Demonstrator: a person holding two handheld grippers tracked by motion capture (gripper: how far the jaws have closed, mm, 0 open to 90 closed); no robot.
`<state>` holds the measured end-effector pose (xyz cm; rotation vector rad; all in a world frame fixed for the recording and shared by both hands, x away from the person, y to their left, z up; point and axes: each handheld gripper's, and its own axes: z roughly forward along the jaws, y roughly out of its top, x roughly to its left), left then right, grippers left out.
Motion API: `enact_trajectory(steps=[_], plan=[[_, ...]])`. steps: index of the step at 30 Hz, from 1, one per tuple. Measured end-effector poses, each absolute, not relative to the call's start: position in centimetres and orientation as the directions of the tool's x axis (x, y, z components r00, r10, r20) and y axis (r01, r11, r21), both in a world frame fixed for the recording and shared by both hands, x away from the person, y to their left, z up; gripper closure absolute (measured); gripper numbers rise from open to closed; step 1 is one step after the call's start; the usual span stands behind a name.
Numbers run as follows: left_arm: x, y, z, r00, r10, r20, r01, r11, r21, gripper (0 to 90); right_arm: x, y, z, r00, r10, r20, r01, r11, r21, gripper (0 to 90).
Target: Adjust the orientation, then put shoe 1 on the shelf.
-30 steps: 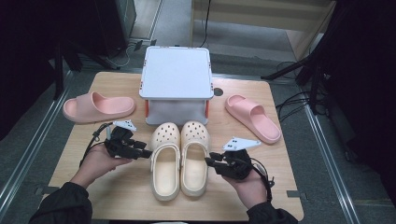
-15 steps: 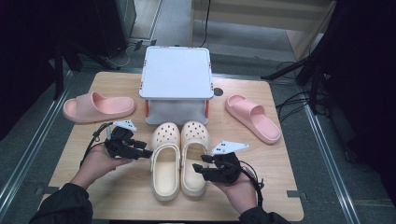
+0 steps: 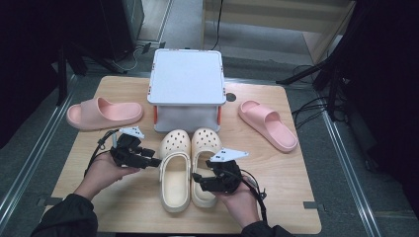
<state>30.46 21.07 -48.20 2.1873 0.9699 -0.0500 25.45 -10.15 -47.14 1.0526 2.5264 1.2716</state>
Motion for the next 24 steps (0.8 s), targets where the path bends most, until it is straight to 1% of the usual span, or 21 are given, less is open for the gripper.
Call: enact_trajectory(steps=[4,8,11,14,16,19,24], plan=[[30.5,21.1,-48.2,0.715,0.628,-0.307,0.655,-0.449,0.607,46.5,25.9,-9.3,-47.6,-0.730,0.655,0.195,0.547,0.389,0.741,31.2],[30.5,21.1,-48.2,0.716,0.627,-0.306,0.654,-0.450,0.608,46.5,26.4,-8.3,-48.2,-0.720,0.664,0.199,0.562,0.391,0.729,30.5],[30.5,21.1,-48.2,0.717,0.627,-0.304,0.652,-0.451,0.609,46.4,26.5,-7.5,-48.4,-0.721,0.671,0.173,0.550,0.402,0.732,29.8],[30.5,21.2,-48.2,0.715,0.628,-0.309,0.655,-0.444,0.612,46.4,26.9,-6.8,-48.8,-0.704,0.693,0.154,0.558,0.406,0.724,28.4],[30.5,21.2,-48.2,0.716,0.627,-0.307,0.653,-0.446,0.612,46.4,27.1,-6.6,-49.1,-0.695,0.703,0.150,0.567,0.408,0.715,28.4],[30.5,21.2,-48.1,0.715,0.627,-0.309,0.654,-0.444,0.613,46.4,27.2,-6.3,-49.3,-0.692,0.711,0.126,0.554,0.410,0.725,29.0],[30.5,21.2,-48.1,0.715,0.629,-0.303,0.651,-0.444,0.615,46.5,27.7,-5.8,-49.7,-0.676,0.726,0.129,0.562,0.394,0.727,30.2]])
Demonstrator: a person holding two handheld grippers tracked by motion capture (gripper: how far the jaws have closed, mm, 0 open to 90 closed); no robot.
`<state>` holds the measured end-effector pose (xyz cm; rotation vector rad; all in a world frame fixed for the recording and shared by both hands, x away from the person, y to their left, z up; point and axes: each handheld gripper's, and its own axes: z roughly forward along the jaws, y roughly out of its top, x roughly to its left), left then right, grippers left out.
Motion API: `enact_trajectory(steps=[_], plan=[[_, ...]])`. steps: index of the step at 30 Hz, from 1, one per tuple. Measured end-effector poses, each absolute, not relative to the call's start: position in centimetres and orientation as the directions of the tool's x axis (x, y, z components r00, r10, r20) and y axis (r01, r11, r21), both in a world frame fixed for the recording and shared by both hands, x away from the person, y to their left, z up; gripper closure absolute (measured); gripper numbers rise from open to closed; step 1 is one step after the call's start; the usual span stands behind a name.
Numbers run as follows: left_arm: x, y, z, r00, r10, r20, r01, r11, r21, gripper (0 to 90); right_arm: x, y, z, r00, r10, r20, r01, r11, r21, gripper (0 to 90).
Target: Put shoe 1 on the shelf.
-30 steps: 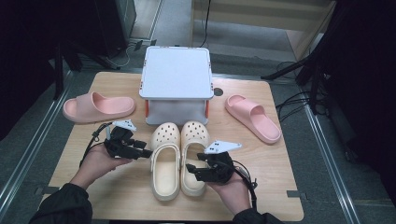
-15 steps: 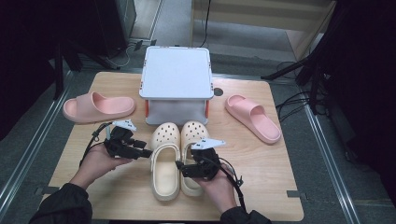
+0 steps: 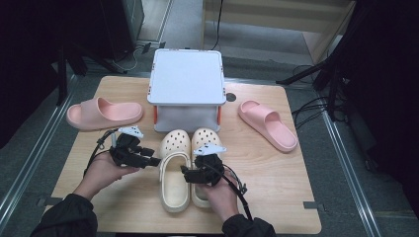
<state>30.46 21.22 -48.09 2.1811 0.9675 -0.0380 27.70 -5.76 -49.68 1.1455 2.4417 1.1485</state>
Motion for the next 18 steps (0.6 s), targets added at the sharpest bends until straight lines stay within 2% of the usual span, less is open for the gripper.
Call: enact_trajectory(steps=[12,18], plan=[[30.44,21.35,-48.04,0.716,0.630,-0.302,0.651,-0.443,0.617,46.5,27.82,-5.00,-49.89,-0.671,0.739,0.063,0.530,0.419,0.737,35.5],[30.43,21.42,-47.96,0.719,0.628,-0.298,0.646,-0.446,0.620,46.7,28.10,-5.40,-49.80,-0.672,0.734,0.102,0.555,0.408,0.725,43.6]])
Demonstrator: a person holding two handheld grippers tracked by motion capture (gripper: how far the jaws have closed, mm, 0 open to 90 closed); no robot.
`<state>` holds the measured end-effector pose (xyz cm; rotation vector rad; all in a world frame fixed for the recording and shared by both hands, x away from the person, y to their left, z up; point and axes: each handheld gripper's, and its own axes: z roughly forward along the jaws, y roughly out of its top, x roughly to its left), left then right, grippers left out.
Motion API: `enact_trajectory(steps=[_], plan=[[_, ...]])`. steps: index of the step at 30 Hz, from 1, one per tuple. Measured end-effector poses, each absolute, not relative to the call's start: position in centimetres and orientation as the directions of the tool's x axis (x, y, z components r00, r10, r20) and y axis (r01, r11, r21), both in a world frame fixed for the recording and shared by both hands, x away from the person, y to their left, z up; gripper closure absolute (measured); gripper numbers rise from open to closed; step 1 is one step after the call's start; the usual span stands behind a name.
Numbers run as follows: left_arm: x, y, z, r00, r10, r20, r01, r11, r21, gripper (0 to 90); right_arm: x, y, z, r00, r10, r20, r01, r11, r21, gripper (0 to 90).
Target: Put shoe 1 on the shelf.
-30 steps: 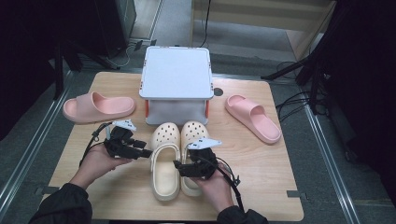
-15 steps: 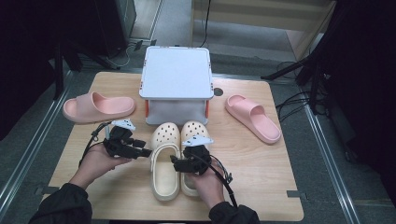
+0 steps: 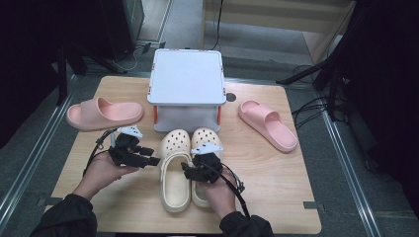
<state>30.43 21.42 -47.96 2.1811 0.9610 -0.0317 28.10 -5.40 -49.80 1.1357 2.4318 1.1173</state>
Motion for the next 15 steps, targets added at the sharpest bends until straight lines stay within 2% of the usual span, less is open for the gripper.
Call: enact_trajectory(steps=[6,15], plan=[[30.3,21.5,-47.8,0.718,0.628,-0.299,0.643,-0.436,0.630,48.5,28.5,-6.7,-49.4,-0.664,0.735,0.134,0.590,0.406,0.698,57.6],[30.4,21.7,-47.0,0.718,0.626,-0.305,0.637,-0.412,0.652,58.5,28.7,-8.0,-49.1,-0.638,0.748,0.182,0.634,0.376,0.676,65.6]])
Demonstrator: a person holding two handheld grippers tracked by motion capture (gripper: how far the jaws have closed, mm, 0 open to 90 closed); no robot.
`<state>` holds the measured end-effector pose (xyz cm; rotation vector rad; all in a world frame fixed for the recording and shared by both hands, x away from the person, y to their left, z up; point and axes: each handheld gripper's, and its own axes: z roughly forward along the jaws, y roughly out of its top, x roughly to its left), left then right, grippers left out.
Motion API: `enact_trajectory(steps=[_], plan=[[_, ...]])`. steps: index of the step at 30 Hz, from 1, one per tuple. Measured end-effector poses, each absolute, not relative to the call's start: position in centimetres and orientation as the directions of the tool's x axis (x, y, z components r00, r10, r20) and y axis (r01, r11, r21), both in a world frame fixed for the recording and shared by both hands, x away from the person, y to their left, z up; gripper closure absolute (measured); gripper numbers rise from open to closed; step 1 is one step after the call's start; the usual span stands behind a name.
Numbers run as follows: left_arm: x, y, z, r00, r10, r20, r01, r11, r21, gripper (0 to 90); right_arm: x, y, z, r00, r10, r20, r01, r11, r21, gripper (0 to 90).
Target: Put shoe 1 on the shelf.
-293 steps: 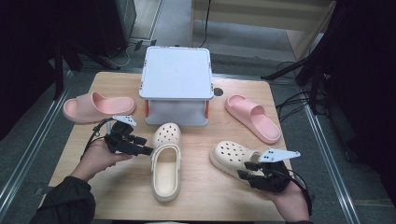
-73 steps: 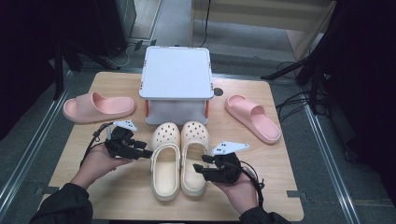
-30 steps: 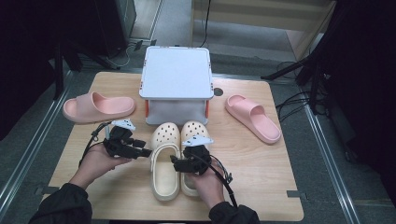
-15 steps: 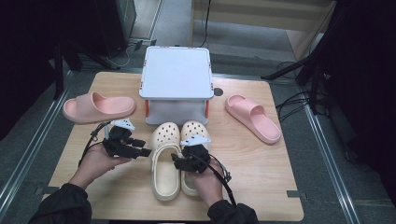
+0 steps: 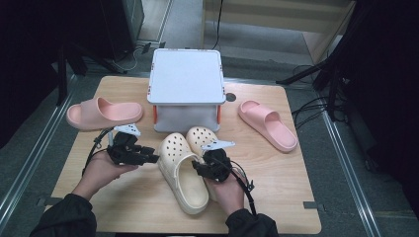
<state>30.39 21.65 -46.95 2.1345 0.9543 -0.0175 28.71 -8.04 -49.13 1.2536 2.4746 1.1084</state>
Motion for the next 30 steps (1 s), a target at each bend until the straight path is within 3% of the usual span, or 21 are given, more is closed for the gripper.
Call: enact_trajectory(steps=[5,16,25,30], plan=[[31.0,21.4,-45.9,0.714,0.616,-0.332,0.645,-0.393,0.656,63.2,28.7,-9.0,-48.8,-0.646,0.744,0.171,0.630,0.394,0.669,66.0],[34.4,20.1,-40.8,0.741,0.608,-0.286,0.599,-0.407,0.690,73.3,29.5,-9.5,-45.9,-0.683,0.713,0.159,0.579,0.396,0.712,66.0],[39.0,20.4,-36.5,0.736,0.640,-0.222,0.572,-0.412,0.709,88.8,33.1,-8.5,-44.6,-0.688,0.713,0.132,0.557,0.403,0.726,65.9],[42.3,19.3,-36.0,0.718,0.670,-0.187,0.580,-0.429,0.693,89.1,36.2,-7.5,-44.1,-0.679,0.723,0.128,0.560,0.397,0.727,65.9]])
